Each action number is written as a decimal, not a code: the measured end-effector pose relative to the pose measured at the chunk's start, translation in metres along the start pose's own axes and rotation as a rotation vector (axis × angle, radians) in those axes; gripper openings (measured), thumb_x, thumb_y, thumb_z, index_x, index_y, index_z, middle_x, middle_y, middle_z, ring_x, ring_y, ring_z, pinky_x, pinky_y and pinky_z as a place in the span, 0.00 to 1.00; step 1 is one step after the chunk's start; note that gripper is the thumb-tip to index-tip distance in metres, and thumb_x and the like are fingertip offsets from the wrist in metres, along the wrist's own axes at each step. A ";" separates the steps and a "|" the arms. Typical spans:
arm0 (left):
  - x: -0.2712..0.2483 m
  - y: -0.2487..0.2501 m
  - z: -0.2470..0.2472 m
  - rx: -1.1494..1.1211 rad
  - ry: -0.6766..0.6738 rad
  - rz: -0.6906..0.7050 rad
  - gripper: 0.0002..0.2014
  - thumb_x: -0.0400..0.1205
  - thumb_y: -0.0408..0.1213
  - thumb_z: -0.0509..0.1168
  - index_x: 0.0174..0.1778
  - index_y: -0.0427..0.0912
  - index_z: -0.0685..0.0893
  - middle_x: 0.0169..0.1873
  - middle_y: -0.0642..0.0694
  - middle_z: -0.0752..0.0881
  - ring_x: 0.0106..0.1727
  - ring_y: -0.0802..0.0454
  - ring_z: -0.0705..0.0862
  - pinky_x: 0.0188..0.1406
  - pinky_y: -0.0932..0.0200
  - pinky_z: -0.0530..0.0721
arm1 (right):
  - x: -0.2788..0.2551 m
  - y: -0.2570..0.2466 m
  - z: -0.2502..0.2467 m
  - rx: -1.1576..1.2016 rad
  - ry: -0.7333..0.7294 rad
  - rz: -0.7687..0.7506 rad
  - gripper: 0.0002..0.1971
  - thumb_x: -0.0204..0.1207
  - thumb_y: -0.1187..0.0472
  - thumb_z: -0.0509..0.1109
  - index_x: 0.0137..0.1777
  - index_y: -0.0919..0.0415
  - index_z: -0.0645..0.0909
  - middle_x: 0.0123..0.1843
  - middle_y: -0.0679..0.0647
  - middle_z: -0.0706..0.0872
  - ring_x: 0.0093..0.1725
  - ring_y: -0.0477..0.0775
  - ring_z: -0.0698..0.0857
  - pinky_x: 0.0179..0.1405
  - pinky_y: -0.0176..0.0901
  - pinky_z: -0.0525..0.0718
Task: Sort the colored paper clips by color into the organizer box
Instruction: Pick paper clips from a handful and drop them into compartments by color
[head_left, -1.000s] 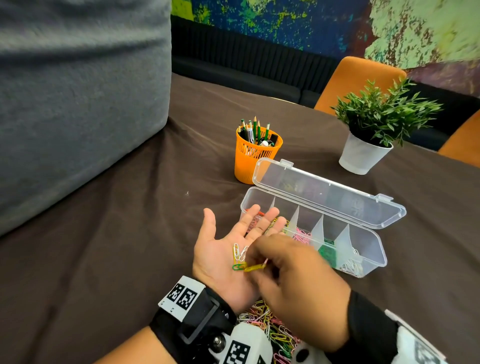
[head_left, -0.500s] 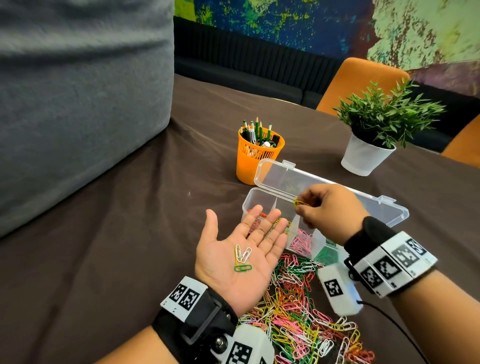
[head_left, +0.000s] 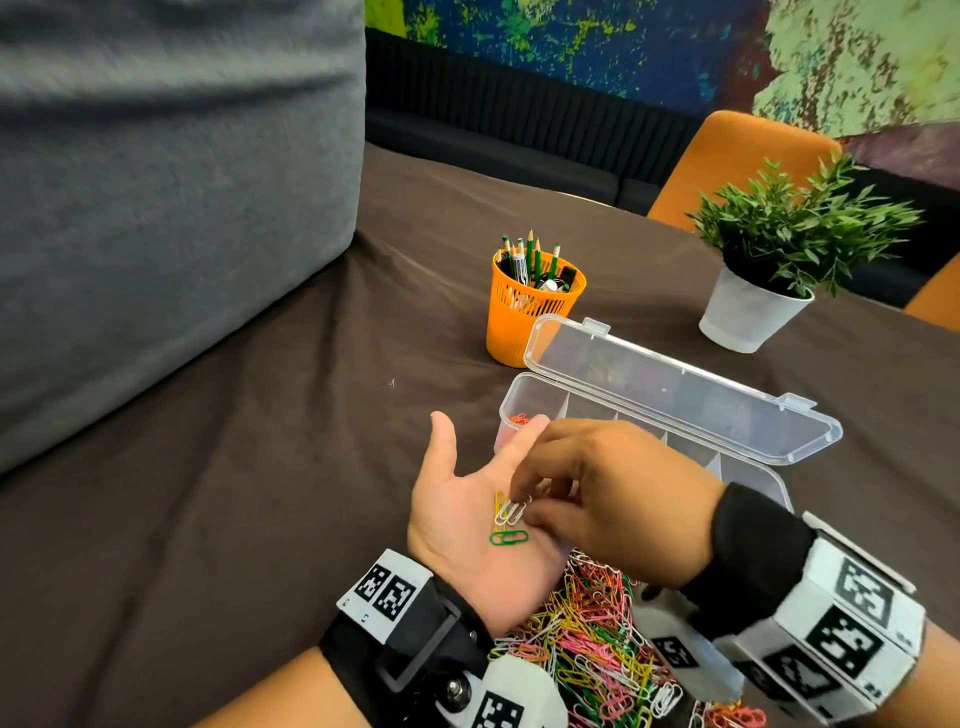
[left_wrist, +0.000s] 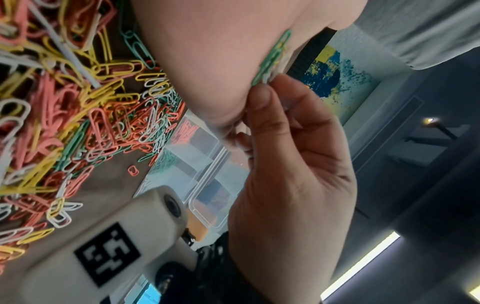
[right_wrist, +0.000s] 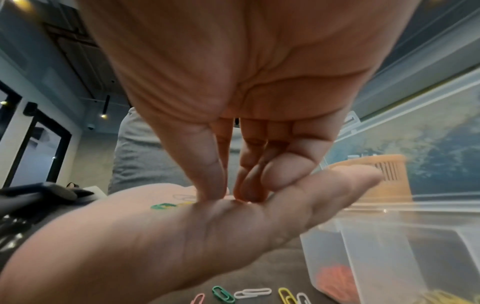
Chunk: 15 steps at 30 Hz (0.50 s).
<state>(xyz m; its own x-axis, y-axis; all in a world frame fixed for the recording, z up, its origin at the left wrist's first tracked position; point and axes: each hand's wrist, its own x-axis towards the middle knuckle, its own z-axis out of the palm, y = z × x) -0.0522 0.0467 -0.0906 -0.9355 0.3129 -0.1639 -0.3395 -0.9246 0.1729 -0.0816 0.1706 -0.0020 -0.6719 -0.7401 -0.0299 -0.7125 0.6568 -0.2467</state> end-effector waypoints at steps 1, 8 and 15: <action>0.000 0.000 0.000 0.007 0.007 0.001 0.46 0.75 0.76 0.57 0.74 0.38 0.78 0.50 0.41 0.87 0.46 0.43 0.88 0.43 0.62 0.80 | -0.001 0.002 0.001 0.017 0.013 0.002 0.06 0.72 0.54 0.75 0.49 0.45 0.88 0.49 0.41 0.83 0.47 0.42 0.82 0.52 0.41 0.82; 0.001 0.002 -0.003 0.011 -0.046 -0.043 0.50 0.75 0.77 0.54 0.80 0.39 0.73 0.64 0.31 0.85 0.62 0.35 0.87 0.67 0.46 0.81 | -0.006 0.002 0.010 0.033 0.053 -0.055 0.08 0.74 0.53 0.71 0.51 0.45 0.89 0.51 0.43 0.84 0.51 0.45 0.83 0.53 0.46 0.82; 0.005 0.000 -0.007 -0.011 -0.056 -0.039 0.50 0.75 0.76 0.55 0.79 0.37 0.75 0.78 0.31 0.73 0.78 0.41 0.73 0.82 0.47 0.62 | -0.020 0.008 0.008 -0.012 0.171 -0.023 0.07 0.78 0.53 0.63 0.49 0.51 0.82 0.46 0.45 0.82 0.46 0.47 0.81 0.47 0.45 0.82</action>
<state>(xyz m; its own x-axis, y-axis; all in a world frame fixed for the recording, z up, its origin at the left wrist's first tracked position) -0.0564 0.0469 -0.0981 -0.9256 0.3605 -0.1154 -0.3754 -0.9134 0.1571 -0.0718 0.1898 -0.0114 -0.6793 -0.7202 0.1408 -0.7297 0.6427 -0.2335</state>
